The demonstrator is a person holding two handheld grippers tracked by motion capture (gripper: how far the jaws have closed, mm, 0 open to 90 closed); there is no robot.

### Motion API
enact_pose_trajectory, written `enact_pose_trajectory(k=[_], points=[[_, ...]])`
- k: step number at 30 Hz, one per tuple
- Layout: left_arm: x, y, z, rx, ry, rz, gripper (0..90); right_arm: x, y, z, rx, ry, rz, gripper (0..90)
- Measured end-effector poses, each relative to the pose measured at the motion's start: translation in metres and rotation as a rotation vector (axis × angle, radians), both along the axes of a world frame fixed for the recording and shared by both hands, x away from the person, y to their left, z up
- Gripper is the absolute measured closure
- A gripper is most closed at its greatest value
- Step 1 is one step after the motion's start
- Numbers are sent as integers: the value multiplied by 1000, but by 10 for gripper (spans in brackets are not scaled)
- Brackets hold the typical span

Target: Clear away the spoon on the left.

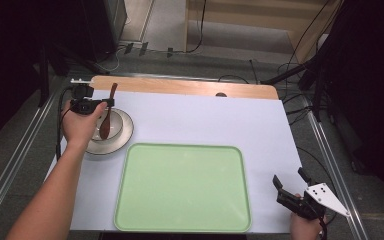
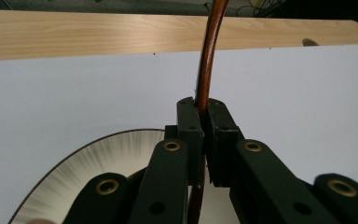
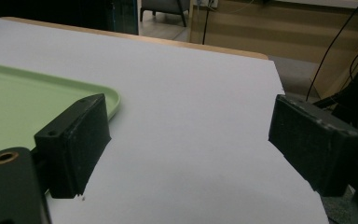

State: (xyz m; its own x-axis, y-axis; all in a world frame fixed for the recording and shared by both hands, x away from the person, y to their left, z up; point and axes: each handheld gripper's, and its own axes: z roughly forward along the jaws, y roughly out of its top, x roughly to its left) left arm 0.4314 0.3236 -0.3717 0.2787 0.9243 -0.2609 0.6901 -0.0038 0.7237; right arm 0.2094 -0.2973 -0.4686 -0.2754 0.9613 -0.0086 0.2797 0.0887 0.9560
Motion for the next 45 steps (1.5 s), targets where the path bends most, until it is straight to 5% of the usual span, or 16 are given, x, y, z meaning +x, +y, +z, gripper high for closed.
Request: enact_pose_trajectory(k=[11, 24, 35, 45], points=[[-12, 3, 17, -18, -59, 6, 862, 0, 0, 0, -2, -5, 1, 132], [-34, -4, 44, -73, -117, -43, 862, 0, 0, 0, -2, -5, 3, 132], [-59, -26, 64, -74, -125, -89, 862, 0, 0, 0, -4, -8, 4, 132], [-82, -40, 65, -106, -137, -143, 861, 0, 0, 0, -3, -9, 5, 132]])
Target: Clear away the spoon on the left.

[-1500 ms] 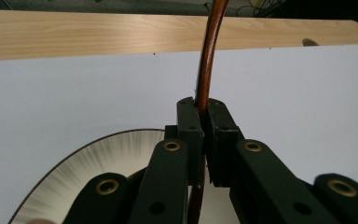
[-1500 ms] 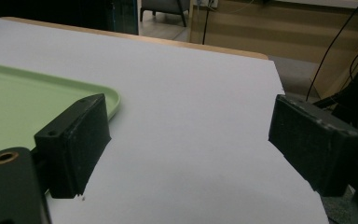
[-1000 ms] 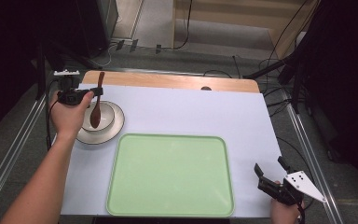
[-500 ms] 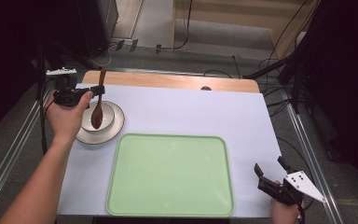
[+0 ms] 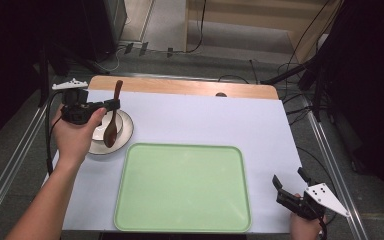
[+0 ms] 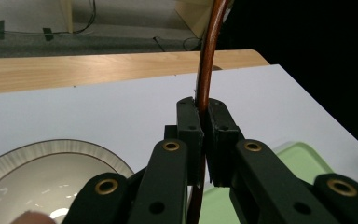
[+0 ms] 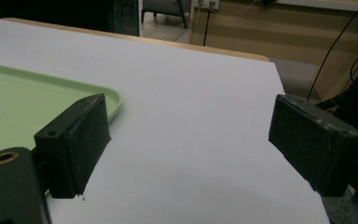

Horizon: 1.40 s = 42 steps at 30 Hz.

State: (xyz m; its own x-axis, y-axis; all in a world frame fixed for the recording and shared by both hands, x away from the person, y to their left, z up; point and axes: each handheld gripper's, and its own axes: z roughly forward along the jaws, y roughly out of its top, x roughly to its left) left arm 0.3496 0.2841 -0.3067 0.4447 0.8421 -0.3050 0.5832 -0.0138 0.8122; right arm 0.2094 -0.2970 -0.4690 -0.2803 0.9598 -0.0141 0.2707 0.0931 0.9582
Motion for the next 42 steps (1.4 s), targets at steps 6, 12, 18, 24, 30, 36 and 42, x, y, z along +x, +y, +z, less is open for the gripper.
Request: enact_pose_trajectory(k=[6, 12, 18, 24, 30, 36, 42], points=[[-13, -9, -6, 10, -3, -16, 861, 0, 0, 0, -3, -2, 4, 132], [-25, -15, -15, -13, 4, -33, 860, 0, 2, 0, -5, 3, 2, 132], [-36, -18, -24, -32, 14, -43, 860, 0, 1, 0, -3, 2, 1, 132], [-46, -19, -34, -41, 28, -53, 860, 0, 2, 0, -6, 1, 1, 132], [-55, -22, -42, -65, 45, -68, 860, 0, 2, -1, -7, 0, 2, 132], [-64, -28, -54, -79, 63, -76, 860, 0, 2, -1, -7, 0, 1, 132], [-71, -29, -70, -114, 105, -93, 860, 0, 3, -1, -6, 1, 0, 132]])
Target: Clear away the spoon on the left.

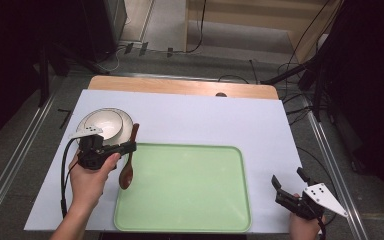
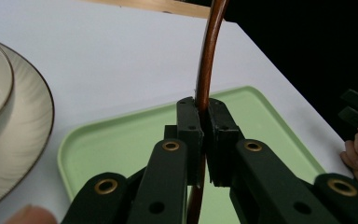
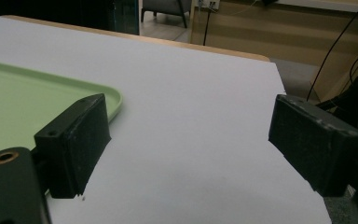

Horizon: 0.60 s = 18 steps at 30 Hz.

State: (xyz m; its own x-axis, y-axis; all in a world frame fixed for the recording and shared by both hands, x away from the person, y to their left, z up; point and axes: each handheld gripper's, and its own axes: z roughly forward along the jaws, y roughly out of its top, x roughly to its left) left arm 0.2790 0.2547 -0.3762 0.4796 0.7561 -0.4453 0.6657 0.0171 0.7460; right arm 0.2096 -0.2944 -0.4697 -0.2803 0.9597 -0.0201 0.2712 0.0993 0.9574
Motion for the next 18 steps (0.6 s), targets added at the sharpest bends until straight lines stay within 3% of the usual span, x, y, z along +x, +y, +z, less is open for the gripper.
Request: enact_pose_trajectory(k=[6, 10, 13, 18], points=[[-7, 0, -16, -46, 41, -4, 860, 0, 0, 0, -8, 2, 0, 132], [-10, 0, -24, -53, 62, -15, 860, 0, 1, 0, -8, 1, 2, 132], [-12, 0, -28, -86, 81, -28, 860, 0, 1, 0, -12, 0, -1, 132], [-13, -2, -38, -95, 109, -43, 859, 0, 1, 0, -13, 0, 1, 132]])
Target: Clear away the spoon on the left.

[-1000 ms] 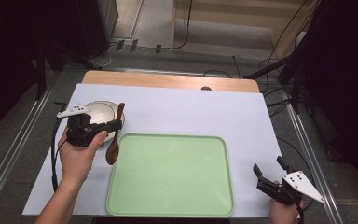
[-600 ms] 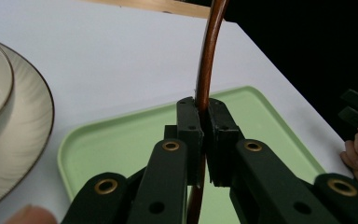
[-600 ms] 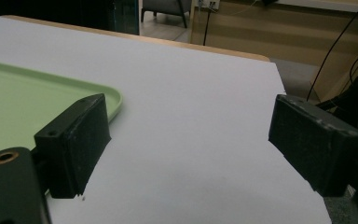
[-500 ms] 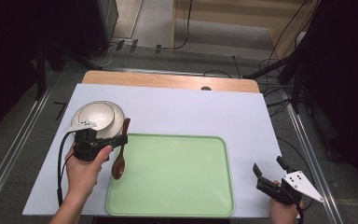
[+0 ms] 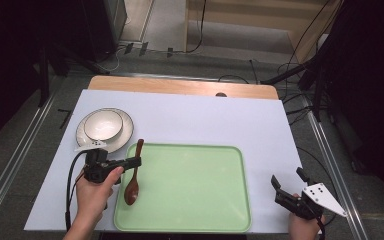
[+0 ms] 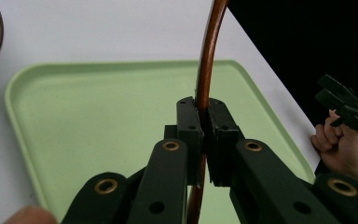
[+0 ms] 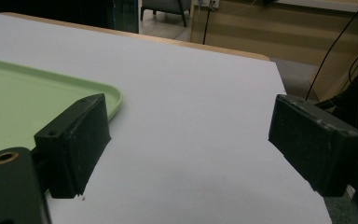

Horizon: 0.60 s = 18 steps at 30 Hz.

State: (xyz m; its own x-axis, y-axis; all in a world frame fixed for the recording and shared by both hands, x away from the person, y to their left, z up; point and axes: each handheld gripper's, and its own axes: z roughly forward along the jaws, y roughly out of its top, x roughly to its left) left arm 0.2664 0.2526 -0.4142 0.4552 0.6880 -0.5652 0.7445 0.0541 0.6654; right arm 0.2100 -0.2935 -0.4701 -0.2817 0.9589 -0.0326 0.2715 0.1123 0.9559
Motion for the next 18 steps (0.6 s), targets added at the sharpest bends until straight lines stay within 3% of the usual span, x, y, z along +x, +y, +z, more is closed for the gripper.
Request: enact_pose_trajectory(k=[5, 6, 12, 18], points=[[4, 1, -10, -7, 22, -9, 848, 0, 0, 0, -1, 0, 1, 132], [6, 2, -13, -29, 32, -16, 836, 0, 0, 0, -1, 0, 3, 132], [10, 6, -24, -65, 56, -35, 681, 0, 0, 0, 1, 3, 1, 132], [12, 6, -34, -49, 70, -24, 580, 0, 0, 0, 0, 1, 2, 132]])
